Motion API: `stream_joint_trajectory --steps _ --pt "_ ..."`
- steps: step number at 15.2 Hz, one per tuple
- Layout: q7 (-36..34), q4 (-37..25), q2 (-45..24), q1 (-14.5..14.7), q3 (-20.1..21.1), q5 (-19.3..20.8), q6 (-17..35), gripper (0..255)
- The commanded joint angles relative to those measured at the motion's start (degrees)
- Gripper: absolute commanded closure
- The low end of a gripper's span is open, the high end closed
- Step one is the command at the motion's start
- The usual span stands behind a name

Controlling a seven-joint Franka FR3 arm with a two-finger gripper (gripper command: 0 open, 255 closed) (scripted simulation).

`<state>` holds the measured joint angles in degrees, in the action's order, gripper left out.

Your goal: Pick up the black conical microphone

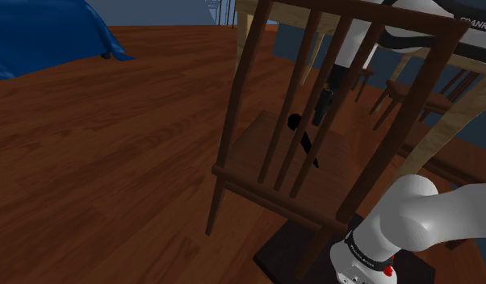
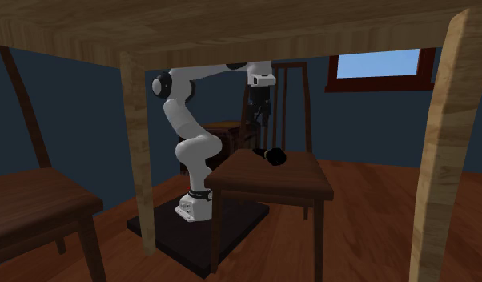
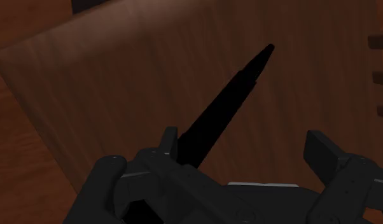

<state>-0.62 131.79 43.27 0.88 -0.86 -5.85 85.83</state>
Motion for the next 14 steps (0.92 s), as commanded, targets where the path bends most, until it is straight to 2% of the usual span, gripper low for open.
stream_joint_trajectory --steps 1,6,14 --pt "0.0 0.0 0.0 0.0 0.0 0.0 0.0 0" --pt "-36.42 11.59 4.82 -13.86 14.06 0.41 17.92 0" --pt "-36.51 17.59 5.24 -13.64 15.02 -0.45 23.51 0"
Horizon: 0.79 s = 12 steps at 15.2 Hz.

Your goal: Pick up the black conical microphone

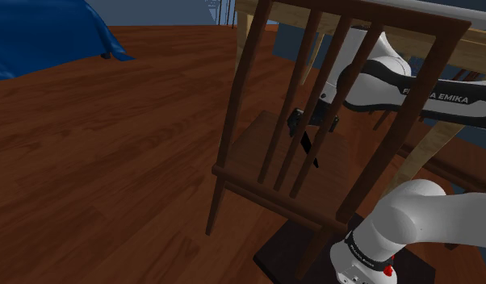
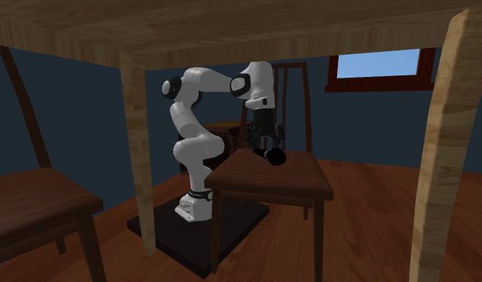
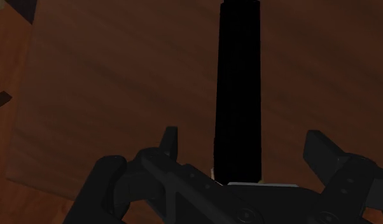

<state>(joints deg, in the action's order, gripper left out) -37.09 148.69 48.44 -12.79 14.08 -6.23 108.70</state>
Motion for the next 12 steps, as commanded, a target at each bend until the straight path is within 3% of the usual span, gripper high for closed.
stream_joint_trajectory --steps 1,2,3,12 --pt "-0.04 0.69 0.08 0.03 0.08 -0.07 0.64 0" --pt "-0.04 0.69 0.08 0.03 0.08 -0.07 0.64 0" --pt "-0.03 0.64 0.06 0.02 0.06 -0.06 0.61 255" --pt "-0.05 0.68 0.07 0.04 0.08 -0.07 0.64 255"
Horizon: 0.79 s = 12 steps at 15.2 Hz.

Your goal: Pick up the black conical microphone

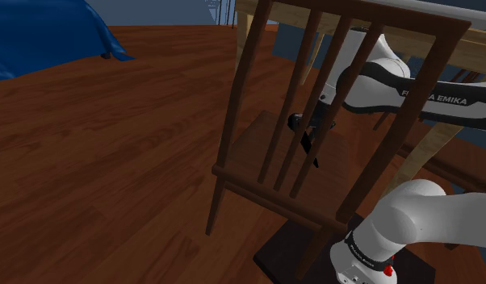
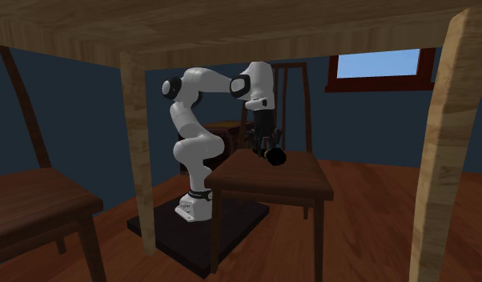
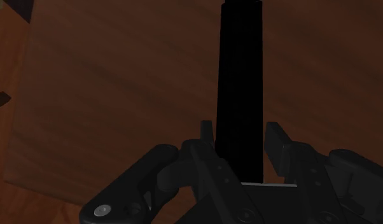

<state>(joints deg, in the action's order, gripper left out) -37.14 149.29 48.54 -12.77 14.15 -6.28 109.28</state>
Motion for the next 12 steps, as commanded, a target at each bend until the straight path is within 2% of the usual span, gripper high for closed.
stream_joint_trajectory --steps 1,12 --pt "0.04 -0.68 -0.02 -0.05 -0.11 0.08 -0.7 255" --pt "0.34 -9.64 -0.97 -0.7 -1.18 1.08 -8.69 255"
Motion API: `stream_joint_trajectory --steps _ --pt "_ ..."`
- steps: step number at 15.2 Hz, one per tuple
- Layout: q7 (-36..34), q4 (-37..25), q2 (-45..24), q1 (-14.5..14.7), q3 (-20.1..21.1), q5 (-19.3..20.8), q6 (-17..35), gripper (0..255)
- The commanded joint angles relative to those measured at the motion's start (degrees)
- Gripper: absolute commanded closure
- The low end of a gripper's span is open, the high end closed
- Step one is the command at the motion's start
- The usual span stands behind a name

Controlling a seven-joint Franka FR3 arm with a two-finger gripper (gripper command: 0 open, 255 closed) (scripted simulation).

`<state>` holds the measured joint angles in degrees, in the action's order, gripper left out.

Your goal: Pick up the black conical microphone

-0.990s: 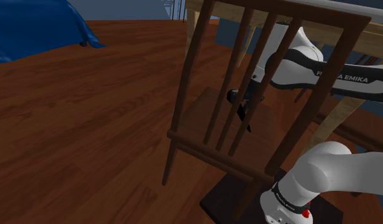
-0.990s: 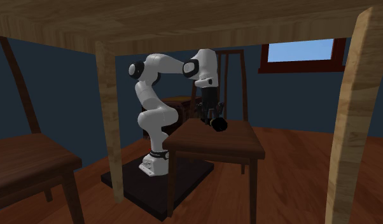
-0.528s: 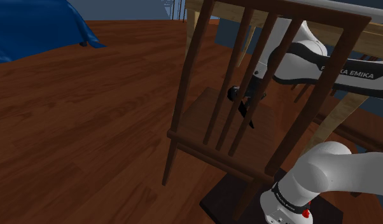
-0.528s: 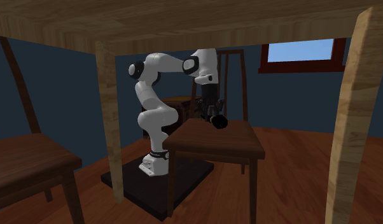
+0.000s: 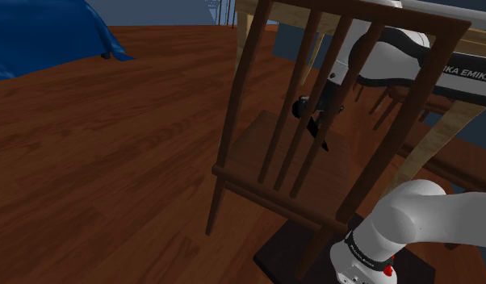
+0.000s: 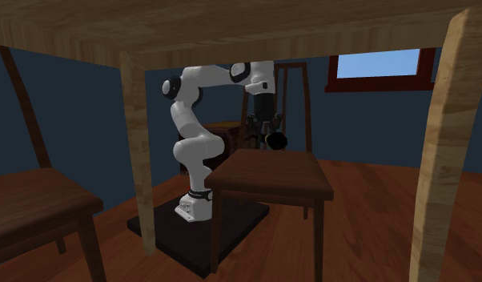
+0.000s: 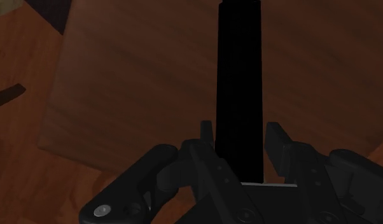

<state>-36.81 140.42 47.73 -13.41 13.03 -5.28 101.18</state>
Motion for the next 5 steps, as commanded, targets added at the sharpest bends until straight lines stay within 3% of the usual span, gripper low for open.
stream_joint_trajectory --steps 1,5 --pt "0.04 -1.63 -0.33 -0.12 -0.15 0.16 -1.3 255" --pt "0.09 -3.51 -0.71 -0.24 -0.32 0.34 -2.8 255"
